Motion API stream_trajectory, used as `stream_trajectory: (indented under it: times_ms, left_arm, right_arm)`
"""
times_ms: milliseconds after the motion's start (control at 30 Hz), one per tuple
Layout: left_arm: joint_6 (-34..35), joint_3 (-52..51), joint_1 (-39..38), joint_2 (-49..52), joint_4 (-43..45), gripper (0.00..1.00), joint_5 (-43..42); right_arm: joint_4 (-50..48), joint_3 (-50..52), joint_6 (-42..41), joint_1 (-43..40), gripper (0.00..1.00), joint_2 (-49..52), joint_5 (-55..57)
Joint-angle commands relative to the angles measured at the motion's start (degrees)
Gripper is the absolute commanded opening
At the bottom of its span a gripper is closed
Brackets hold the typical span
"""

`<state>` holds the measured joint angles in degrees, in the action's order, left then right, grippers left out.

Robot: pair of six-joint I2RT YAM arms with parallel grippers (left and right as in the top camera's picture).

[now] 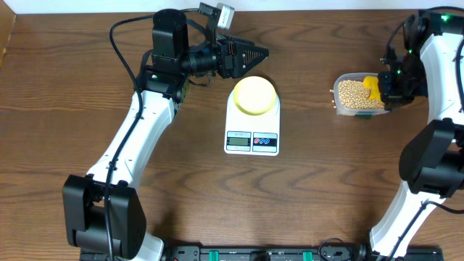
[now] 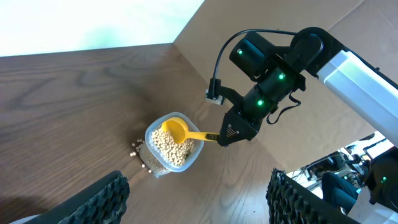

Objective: Scoop item into bowl and weigh 50g on scale
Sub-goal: 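Move the scoop with the right gripper into the soybean tub, then lower the scoop into the soybeans with the right gripper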

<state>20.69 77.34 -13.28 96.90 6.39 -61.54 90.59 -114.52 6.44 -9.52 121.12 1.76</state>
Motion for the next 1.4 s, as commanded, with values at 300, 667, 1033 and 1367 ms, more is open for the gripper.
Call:
stream_trajectory:
  times_ms: [300,667,1033,1367]
  left_arm:
    - [-1.2,0.0,0.1,-0.7,0.0,0.73,-0.3]
    - [-1.2,0.0,0.1,-0.7,0.0,0.73,-0.3]
    - [-1.2,0.0,0.1,-0.7,0.0,0.73,-0.3]
    - [-1.2,0.0,0.1,-0.7,-0.4,0.73,-0.3]
  right_arm:
    - [-9.7,-0.9,-0.6,0.6,0.01,0.1,0.2]
    - [-14.8,-1.0,-0.6,0.6,0.01,0.1,-6.4]
    - [-16.2,-1.0,-0.6,1.1,0.02,0.1,-9.3]
    - [-19.5,-1.0,-0.6,1.2,0.48,0.1,-8.1]
